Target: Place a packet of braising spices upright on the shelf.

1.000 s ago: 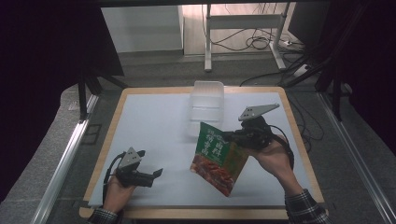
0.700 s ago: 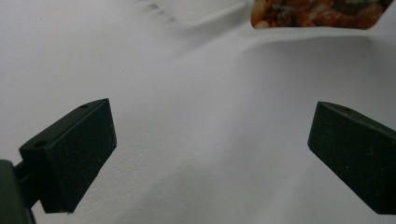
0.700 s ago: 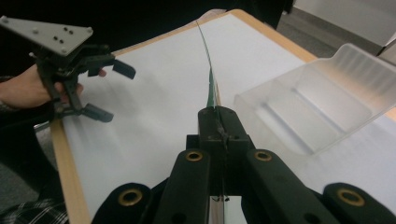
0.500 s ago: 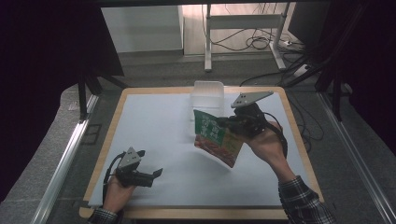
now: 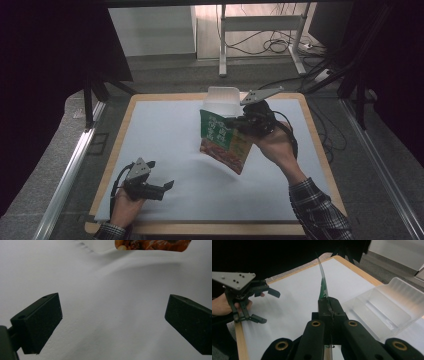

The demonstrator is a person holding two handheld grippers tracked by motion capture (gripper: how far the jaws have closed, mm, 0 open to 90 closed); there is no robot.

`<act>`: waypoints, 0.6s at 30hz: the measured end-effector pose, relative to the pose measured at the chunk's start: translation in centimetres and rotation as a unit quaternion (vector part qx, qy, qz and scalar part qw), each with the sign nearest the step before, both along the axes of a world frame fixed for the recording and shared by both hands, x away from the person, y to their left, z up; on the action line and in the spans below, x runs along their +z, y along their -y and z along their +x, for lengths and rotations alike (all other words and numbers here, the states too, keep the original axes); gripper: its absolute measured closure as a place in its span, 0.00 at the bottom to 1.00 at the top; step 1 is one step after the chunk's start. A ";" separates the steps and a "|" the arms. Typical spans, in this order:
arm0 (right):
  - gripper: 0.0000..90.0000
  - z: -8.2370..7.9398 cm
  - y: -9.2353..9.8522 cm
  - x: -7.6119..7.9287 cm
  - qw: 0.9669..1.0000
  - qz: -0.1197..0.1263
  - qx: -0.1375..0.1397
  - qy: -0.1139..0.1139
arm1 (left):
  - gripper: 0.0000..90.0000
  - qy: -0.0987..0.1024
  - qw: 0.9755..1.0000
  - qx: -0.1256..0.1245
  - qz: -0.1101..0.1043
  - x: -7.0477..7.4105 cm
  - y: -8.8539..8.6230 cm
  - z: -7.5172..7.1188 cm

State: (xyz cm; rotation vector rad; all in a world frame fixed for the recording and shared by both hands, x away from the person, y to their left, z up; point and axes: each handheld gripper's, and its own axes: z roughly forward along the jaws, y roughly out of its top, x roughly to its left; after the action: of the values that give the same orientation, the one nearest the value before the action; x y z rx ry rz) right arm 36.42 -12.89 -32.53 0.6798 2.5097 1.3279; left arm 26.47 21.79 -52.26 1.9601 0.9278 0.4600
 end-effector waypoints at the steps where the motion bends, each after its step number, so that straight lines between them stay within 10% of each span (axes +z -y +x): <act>1: 1.00 0.2 -0.2 0.1 1.000 0.001 -0.001 0.000 | 0.01 0.000 1.000 0.000 0.000 0.0 0.0 0.0; 18: 1.00 2.9 -2.8 0.7 1.000 0.023 0.002 -0.007 | 0.01 0.000 1.000 -0.001 -0.002 0.0 0.0 0.0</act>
State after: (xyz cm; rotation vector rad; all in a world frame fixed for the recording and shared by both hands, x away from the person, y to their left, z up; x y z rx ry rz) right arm 39.34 -10.12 -31.78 0.6947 2.5000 1.3902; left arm 26.48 21.78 -52.24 1.9572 0.9262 0.4561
